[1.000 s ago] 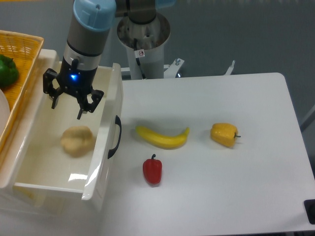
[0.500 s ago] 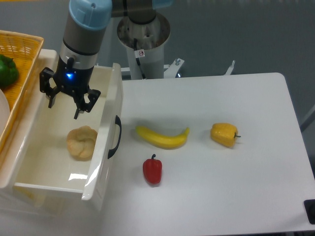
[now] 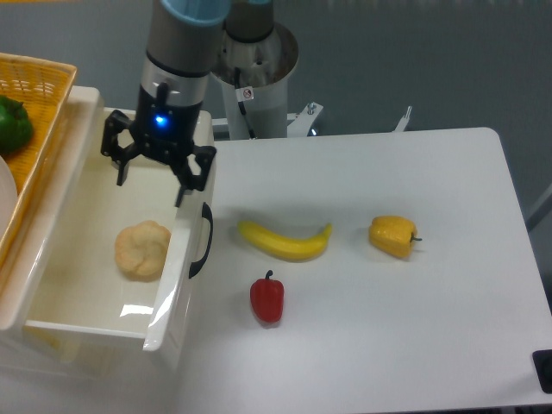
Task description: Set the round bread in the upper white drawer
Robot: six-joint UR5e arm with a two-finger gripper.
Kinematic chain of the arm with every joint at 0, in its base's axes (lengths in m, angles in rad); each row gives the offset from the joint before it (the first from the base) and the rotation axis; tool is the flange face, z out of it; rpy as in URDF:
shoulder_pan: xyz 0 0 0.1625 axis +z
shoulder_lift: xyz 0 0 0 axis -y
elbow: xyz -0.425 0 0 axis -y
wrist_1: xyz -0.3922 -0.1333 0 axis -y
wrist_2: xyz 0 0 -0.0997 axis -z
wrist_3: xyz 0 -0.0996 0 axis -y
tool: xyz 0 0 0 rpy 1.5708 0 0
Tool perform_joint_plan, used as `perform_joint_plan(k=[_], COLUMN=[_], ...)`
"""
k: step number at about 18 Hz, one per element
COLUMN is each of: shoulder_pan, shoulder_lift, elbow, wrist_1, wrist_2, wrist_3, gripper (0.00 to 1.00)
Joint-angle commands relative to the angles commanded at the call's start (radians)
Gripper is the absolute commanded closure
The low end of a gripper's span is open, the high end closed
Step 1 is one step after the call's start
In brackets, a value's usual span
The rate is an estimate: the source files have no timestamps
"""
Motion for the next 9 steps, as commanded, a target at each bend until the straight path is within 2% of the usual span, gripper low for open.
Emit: perform_joint_plan(k=[6, 9], shoulder_pan=[0.06, 0.089], shoulder_lift=[-0.012, -0.017], elbow=[0.018, 0.011], wrist_1=[-0.005, -0.008], wrist_2=[0.054, 0.081], wrist_3=[0.115, 0.221], gripper=[0.0, 0.0])
